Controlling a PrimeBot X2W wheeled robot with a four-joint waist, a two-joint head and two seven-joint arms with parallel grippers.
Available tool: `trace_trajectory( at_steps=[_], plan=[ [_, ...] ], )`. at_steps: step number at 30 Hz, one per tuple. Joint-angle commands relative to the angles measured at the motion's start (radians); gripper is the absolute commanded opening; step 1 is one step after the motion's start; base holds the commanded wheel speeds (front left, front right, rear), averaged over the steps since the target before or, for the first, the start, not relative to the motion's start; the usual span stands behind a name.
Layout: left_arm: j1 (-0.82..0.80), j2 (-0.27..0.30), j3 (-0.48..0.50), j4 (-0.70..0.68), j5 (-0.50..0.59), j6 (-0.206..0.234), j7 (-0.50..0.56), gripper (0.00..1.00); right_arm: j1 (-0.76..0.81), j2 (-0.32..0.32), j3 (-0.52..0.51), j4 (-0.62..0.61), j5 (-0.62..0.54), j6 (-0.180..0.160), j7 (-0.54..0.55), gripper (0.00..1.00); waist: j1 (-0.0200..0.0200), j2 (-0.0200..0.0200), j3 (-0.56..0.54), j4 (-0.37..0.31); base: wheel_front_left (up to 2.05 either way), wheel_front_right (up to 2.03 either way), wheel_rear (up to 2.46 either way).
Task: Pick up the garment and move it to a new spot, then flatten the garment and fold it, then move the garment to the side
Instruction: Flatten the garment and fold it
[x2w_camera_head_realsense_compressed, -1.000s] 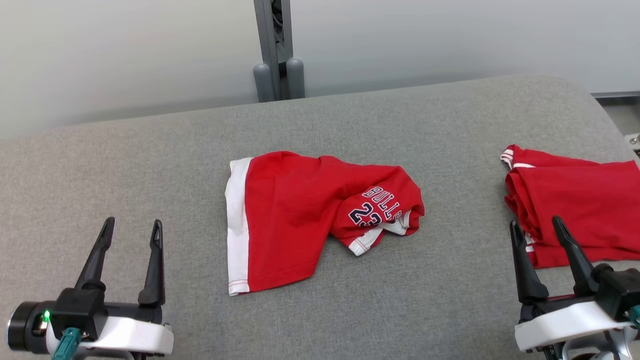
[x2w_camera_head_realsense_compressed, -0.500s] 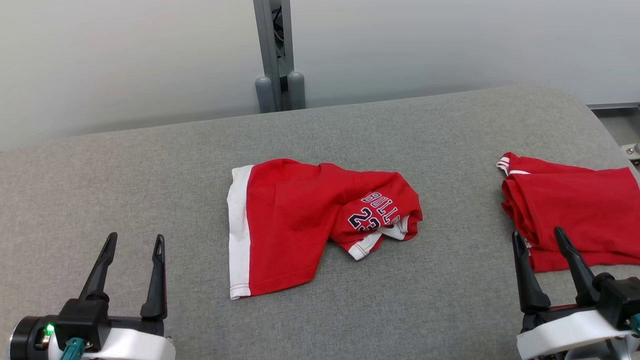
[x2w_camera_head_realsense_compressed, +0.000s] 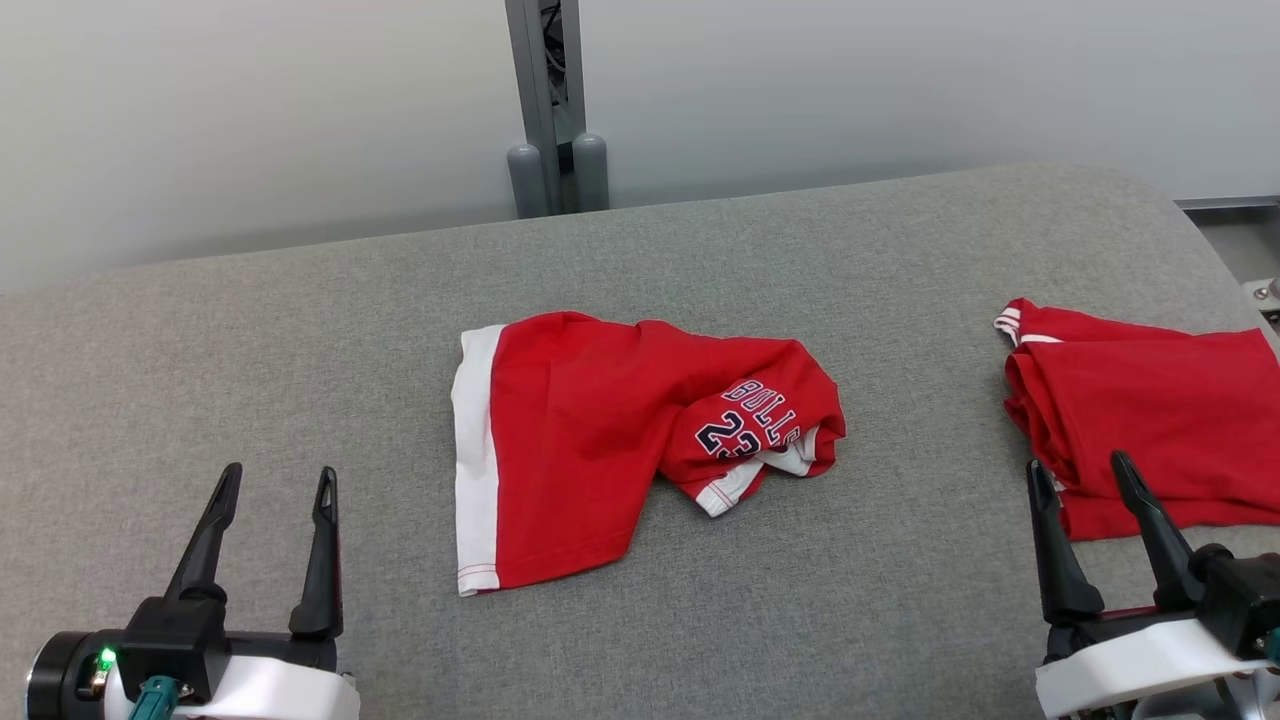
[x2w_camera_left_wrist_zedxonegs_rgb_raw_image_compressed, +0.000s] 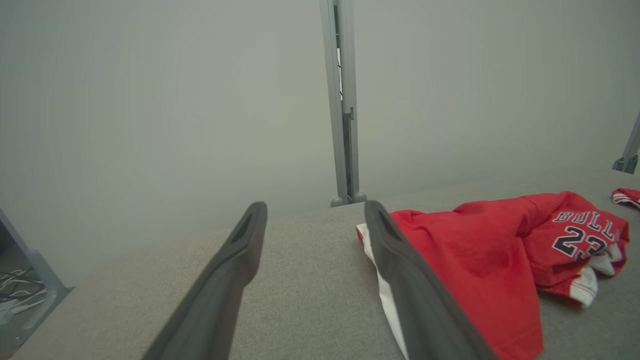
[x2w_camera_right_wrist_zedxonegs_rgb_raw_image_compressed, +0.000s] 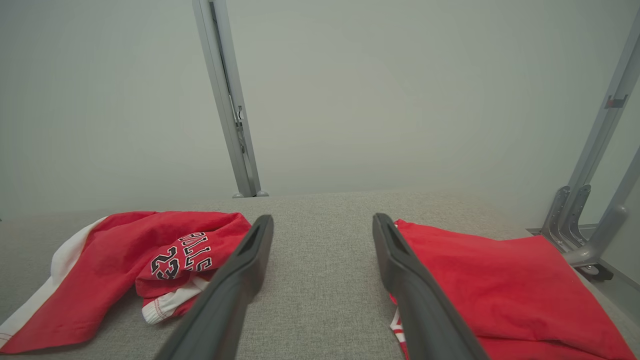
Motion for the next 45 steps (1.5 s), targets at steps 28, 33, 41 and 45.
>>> trace_trajectory(
  at_steps=[28, 33, 41, 45],
  plan=[
    [-0.12, -0.039, -0.05, 0.008, 0.002, -0.008, -0.035, 1.0, -0.414, -0.098, 0.712, 0.408, 0.07, 0.0, 0.019, 1.0, 0.0, -0.0001, 0.135, 0.287, 0.0, 0.0, 0.0],
    [-0.14, -0.055, -0.055, 0.028, 0.001, -0.014, -0.047, 1.0, -0.516, -0.09, 0.811, 0.592, 0.097, 0.0, 0.009, 1.0, 0.0, -0.0001, 0.154, 0.341, 0.0, 0.0, 0.0],
    [-0.151, -0.07, -0.051, 0.046, 0.013, -0.02, -0.056, 1.0, -0.625, -0.049, 0.893, 0.835, 0.209, 0.0, -0.03, 0.0, 0.0, -0.0001, 0.153, 0.347, 0.0, 0.0, 0.0],
    [-0.146, -0.065, -0.045, 0.052, 0.015, -0.022, -0.056, 1.0, -0.627, -0.05, 0.858, 0.795, 0.263, 0.0, -0.104, 0.0, 0.0, -0.0001, 0.137, 0.313, 0.0, 0.0, 0.0]
  ],
)
